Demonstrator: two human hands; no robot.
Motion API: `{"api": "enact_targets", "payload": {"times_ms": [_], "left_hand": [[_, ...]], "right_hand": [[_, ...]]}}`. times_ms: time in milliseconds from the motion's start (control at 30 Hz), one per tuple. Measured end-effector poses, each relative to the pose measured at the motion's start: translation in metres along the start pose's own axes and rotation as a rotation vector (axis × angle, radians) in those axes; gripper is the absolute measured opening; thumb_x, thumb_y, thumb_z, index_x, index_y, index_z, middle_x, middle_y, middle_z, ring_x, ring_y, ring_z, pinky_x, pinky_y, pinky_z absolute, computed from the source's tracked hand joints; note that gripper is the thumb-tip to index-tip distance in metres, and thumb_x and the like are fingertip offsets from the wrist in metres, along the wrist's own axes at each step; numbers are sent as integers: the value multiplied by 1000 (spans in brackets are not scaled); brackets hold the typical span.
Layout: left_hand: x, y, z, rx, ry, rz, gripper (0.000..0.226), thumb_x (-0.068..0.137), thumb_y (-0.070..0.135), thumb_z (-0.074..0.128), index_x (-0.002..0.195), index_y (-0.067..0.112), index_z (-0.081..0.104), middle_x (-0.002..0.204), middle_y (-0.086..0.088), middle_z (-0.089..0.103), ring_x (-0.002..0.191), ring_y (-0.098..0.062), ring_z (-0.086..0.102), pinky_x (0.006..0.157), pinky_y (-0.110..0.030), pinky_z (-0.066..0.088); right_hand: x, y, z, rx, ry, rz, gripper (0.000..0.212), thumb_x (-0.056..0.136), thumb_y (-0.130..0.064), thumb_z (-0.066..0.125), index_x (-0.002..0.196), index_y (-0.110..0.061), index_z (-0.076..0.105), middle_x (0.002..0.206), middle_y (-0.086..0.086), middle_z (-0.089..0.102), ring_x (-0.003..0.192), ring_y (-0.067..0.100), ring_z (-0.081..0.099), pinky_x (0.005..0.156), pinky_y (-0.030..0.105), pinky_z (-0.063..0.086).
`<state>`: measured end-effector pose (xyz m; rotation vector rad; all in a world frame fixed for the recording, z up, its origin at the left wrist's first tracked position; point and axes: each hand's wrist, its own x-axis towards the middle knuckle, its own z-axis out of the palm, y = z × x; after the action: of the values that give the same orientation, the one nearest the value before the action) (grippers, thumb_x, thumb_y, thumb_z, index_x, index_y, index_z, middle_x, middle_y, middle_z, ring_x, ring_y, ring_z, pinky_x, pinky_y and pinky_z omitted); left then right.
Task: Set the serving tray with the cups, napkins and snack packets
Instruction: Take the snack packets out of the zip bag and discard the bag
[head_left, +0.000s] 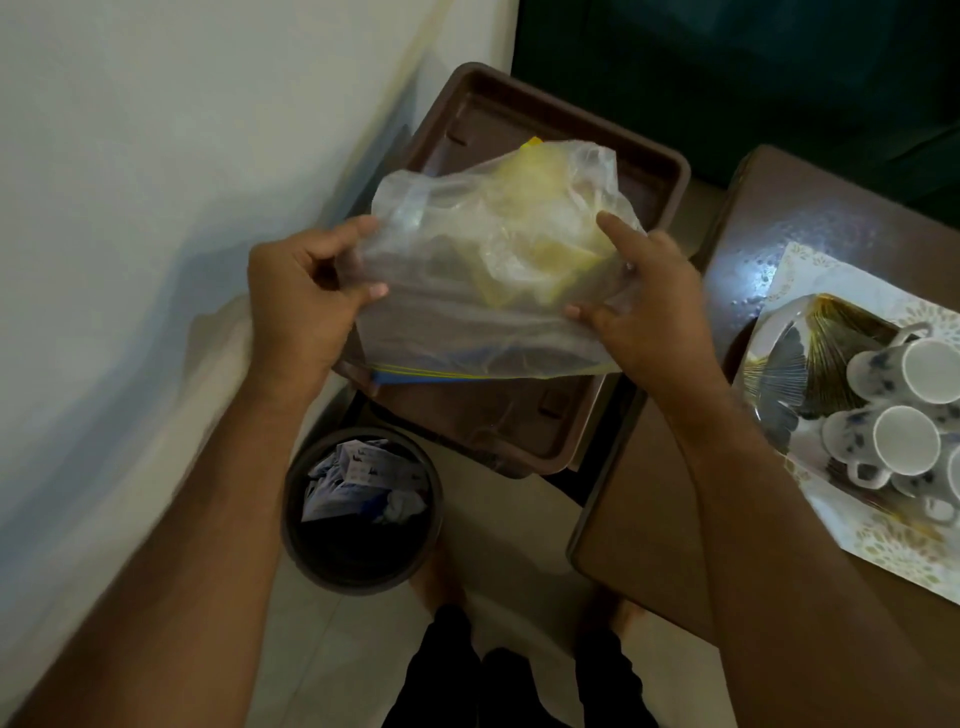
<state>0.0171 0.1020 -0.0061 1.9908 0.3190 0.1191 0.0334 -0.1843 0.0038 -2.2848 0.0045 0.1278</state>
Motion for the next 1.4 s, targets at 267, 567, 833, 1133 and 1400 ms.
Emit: {"api": "enact_targets", "payload": {"times_ms": [267, 567, 833, 1133, 1400], "left_hand": [[-8, 5, -7, 87, 168, 155, 19, 73, 8, 80, 86, -3, 71, 109, -18, 66, 108, -30, 67, 93, -34, 56], [-25, 14, 9, 0, 175, 98, 24, 97, 30, 67, 95, 12, 51, 78, 13, 53, 68, 3, 51, 64, -19, 43], [-31, 9, 21, 32, -23, 47, 76, 69, 22, 88, 127, 5, 41, 121, 0, 54, 109, -14, 59, 99, -34, 53], [-51, 25, 65, -138, 224, -85, 66, 76, -7, 72, 135, 5, 45, 114, 17, 53, 103, 22, 55, 87, -5, 48], [-65, 39, 90, -427, 151, -205, 42, 90, 10, 71, 127, 19, 53, 119, -1, 70, 108, -12, 73, 87, -35, 63]], "right_hand": [[-1, -5, -2, -237, 161, -230, 42, 66, -40, 93, 76, -7, 69, 113, 12, 63, 110, 30, 54, 86, 25, 37], [-10, -26, 7, -139, 298, 3, 38, 75, -46, 82, 98, -19, 69, 87, -1, 73, 81, 26, 67, 69, 36, 53], [-10, -24, 13, -86, 359, 247, 42, 73, -49, 79, 102, -20, 74, 91, -4, 72, 87, 23, 70, 71, 31, 52], [-24, -43, 41, -90, 248, 7, 46, 81, -28, 77, 118, -5, 62, 108, 6, 69, 91, 15, 60, 74, 28, 48], [-37, -38, 52, 215, 29, -215, 40, 78, -14, 68, 116, -2, 70, 105, 7, 65, 96, 15, 61, 82, 31, 54]]}}
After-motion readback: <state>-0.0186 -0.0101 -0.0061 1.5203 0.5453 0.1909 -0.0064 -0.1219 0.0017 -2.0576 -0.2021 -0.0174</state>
